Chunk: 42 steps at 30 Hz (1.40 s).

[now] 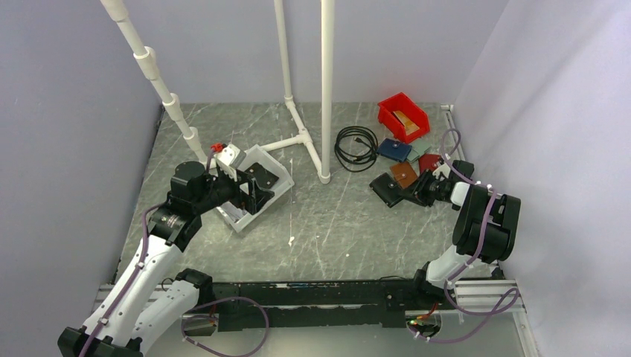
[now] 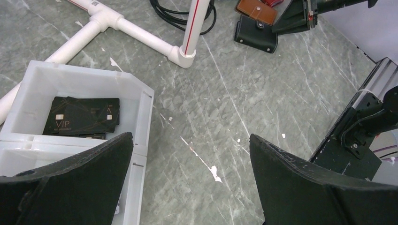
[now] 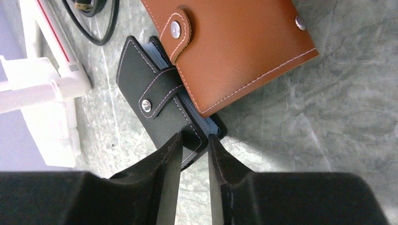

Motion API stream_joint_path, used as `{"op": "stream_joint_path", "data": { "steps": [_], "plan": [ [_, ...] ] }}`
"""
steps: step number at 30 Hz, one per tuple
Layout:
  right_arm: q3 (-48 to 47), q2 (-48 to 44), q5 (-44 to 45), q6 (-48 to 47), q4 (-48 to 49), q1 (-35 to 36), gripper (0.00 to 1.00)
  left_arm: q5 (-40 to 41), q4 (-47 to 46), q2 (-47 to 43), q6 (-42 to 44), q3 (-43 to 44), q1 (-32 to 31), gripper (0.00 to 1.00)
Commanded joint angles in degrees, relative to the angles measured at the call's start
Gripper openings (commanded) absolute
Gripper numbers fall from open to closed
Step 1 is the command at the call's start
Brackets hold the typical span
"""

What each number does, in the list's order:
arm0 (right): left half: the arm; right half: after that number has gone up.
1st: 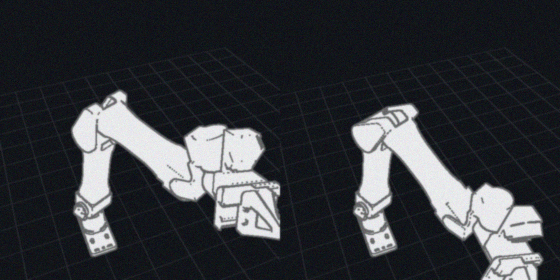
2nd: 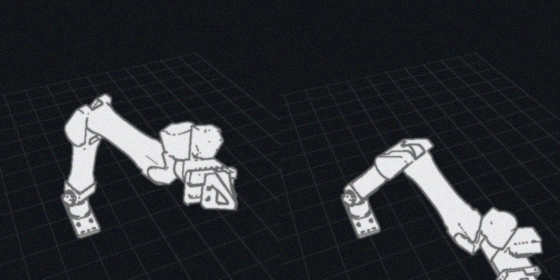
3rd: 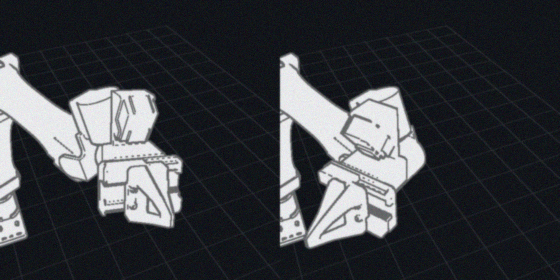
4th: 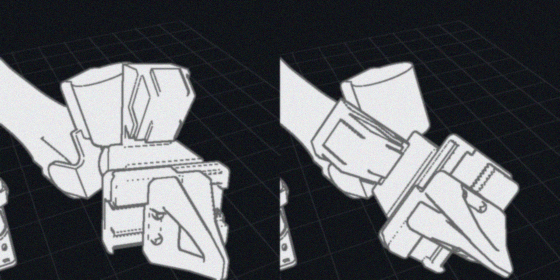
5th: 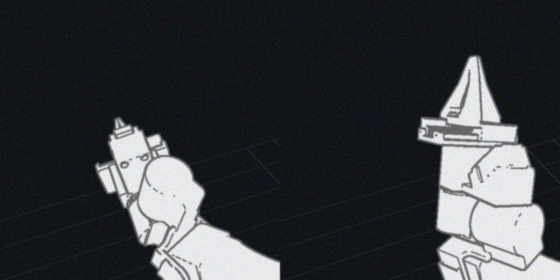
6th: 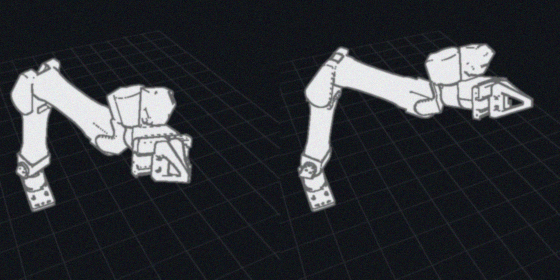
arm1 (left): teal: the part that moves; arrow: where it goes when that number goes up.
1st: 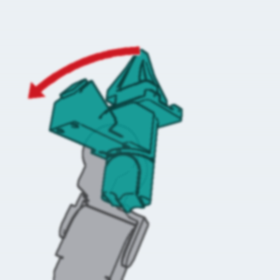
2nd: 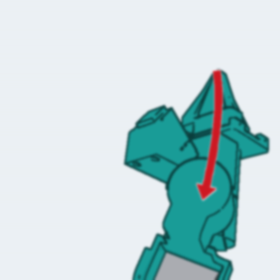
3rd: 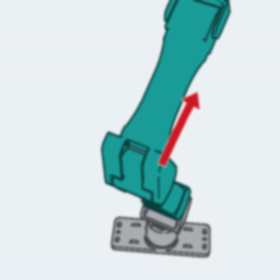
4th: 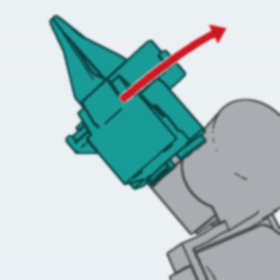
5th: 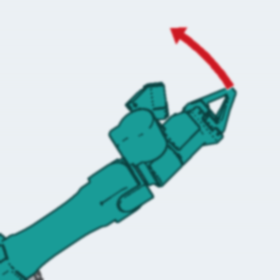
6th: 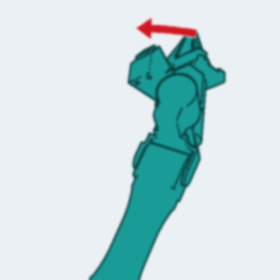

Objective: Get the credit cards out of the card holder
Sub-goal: Open the card holder at the center of the board.

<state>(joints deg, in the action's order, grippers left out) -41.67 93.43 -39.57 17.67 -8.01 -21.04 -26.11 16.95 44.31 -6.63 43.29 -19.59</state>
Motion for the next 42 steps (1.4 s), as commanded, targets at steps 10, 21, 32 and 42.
{"op": "stream_joint_path", "data": {
  "steps": [10, 21, 32, 42],
  "plan": [
    [0.8, -3.5, -7.5, 2.4, 3.8, -0.3, 0.03, -7.0, -3.7, 0.4, 0.3, -0.5, -0.2, 0.99],
    [4.0, -8.9, -17.4, 7.8, 10.2, 2.9, 0.00, -10.5, -16.4, 3.8, -23.1, -4.5, -2.7, 0.99],
    [3.2, -12.6, -20.5, 6.0, 9.8, 15.3, 0.00, 10.3, -34.2, 7.4, -33.5, -15.5, -23.8, 0.99],
    [4.6, -15.9, -23.9, 3.2, 11.1, 24.9, 0.00, 21.0, -43.2, 19.5, -23.6, -17.4, -32.7, 0.99]
  ]
}}
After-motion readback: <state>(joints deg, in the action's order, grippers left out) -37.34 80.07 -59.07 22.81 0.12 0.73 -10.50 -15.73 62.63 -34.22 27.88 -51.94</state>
